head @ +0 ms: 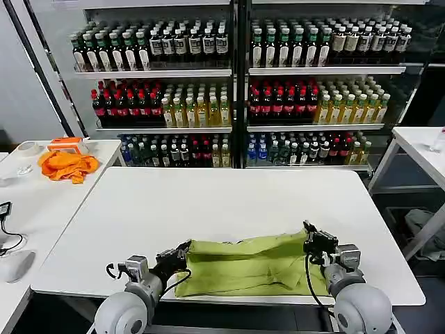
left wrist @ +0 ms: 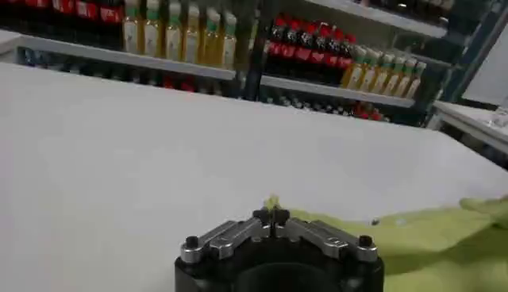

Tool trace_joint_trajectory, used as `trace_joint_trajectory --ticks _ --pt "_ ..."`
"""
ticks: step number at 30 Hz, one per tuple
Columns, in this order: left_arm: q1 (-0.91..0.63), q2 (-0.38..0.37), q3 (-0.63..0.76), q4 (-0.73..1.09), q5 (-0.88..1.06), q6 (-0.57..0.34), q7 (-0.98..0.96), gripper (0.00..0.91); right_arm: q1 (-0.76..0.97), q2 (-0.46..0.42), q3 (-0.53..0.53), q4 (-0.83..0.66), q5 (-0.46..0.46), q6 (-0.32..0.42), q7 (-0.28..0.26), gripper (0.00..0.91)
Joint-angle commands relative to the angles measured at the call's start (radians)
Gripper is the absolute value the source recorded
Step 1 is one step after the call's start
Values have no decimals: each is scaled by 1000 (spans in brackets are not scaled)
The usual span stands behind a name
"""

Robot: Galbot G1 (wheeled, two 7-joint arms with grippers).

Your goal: Fold and organize the clothes.

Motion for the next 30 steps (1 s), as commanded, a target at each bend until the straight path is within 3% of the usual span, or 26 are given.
trace_joint_trajectory --ticks 1,2,4,5,6,7,8,9,11,21,30 --pt "-2 -10 5 65 11 -9 1 30 39 14 -27 -84 -12 1 1 0" --pt "-7 -12 7 73 13 -11 2 40 52 16 -31 -97 -13 1 1 0" --pt "-15 -17 13 85 20 -14 2 151 83 23 -44 -142 -15 1 5 0" --pt "-19 -18 14 89 20 -14 2 302 94 26 -51 -161 -16 0 7 232" --pt "-23 -20 15 92 21 -14 2 554 102 30 -55 -183 -21 0 8 655" --pt "-24 -21 16 94 22 -14 1 786 112 33 -61 -198 -31 -1 8 907" --pt "-26 -22 17 94 23 -15 1 877 119 37 -65 -214 -53 -1 6 907" --pt "-25 -22 17 92 22 -19 1 907 125 41 -67 -223 -87 -1 -20 907" --pt "-22 -21 15 84 19 -27 -1 907 126 45 -70 -228 -135 0 -36 907" --pt "16 -35 -23 15 15 -49 -31 907 70 39 -30 -154 -132 31 -18 907" --pt "131 -155 -41 -49 111 -120 -72 907 -15 46 10 -72 -160 51 -9 907"
